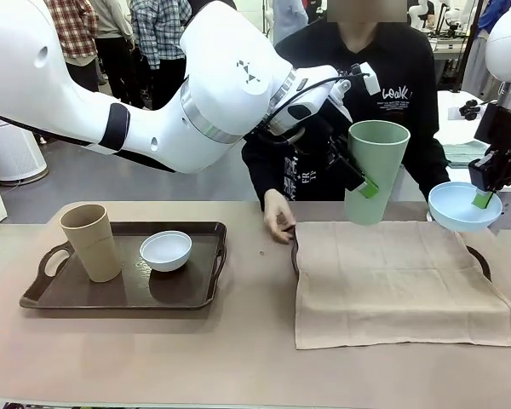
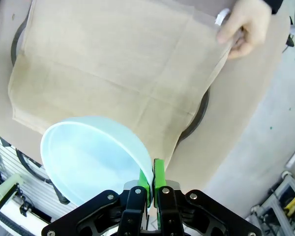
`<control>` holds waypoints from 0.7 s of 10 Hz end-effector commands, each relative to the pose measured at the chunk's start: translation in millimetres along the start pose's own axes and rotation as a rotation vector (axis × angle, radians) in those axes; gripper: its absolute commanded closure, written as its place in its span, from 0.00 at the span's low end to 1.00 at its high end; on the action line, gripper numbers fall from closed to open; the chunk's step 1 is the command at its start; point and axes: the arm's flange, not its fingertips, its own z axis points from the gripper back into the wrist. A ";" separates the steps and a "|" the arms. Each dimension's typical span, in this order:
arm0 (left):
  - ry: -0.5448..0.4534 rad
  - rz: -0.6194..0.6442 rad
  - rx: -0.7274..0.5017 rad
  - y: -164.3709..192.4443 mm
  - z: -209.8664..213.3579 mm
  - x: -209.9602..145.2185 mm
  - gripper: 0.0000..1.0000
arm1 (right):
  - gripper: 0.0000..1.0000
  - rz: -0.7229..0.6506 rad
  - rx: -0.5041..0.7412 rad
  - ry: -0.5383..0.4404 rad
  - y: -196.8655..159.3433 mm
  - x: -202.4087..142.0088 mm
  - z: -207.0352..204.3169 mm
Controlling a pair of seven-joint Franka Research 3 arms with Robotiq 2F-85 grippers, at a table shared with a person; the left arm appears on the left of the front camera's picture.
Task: Set up a tray with a mat and arrange the tableware.
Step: Place the Picnic Bowl and Reusable plastic cup back onto the Handle tray in front of the human's position.
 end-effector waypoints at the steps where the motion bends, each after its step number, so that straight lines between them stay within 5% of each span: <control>1: -0.008 -0.014 -0.009 -0.8 3.4 -0.6 1.00 | 1.00 -0.005 -0.002 -0.011 0.3 0.9 1.2; 7: -0.008 -0.014 -0.009 -0.8 3.4 -0.6 1.00 | 1.00 -0.005 -0.002 -0.011 0.3 0.9 1.2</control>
